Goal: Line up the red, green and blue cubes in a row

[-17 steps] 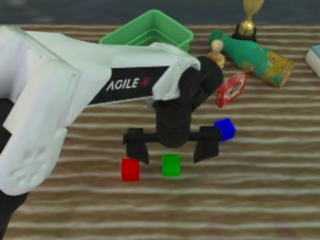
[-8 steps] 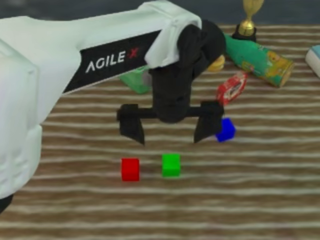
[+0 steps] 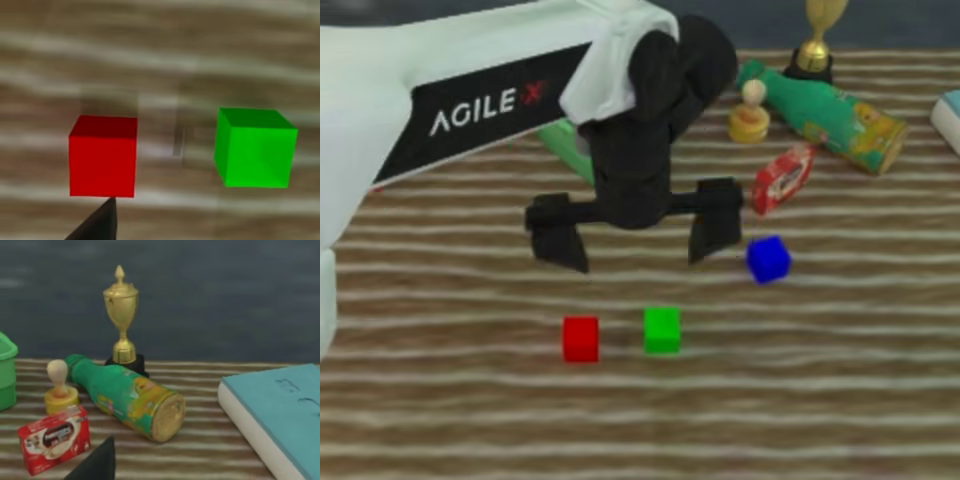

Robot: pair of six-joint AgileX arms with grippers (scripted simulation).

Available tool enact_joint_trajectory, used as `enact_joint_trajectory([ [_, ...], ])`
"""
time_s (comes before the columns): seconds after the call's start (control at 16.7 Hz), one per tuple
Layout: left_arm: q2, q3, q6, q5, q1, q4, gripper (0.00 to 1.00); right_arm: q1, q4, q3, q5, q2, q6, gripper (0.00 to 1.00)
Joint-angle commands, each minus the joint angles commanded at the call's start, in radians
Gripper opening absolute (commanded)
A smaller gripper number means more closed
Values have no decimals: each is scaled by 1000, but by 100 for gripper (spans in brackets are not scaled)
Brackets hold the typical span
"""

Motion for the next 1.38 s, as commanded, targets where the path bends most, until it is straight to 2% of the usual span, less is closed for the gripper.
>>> enact_joint_trajectory([
  [0.24, -272, -227, 34, -8, 118, 142, 100, 61, -158, 258, 0, 273, 18, 100],
  [0.48, -689, -563, 118, -13, 277, 344, 100, 139, -376, 610, 3, 708, 41, 100],
  [0.96, -1528, -1278, 427, -10, 563, 776, 100, 302, -836, 1301, 4, 1617, 88, 100],
  [1.38, -1997, -1652, 693, 10, 699, 1064, 100, 398, -1088, 1736, 7, 2107, 117, 100],
])
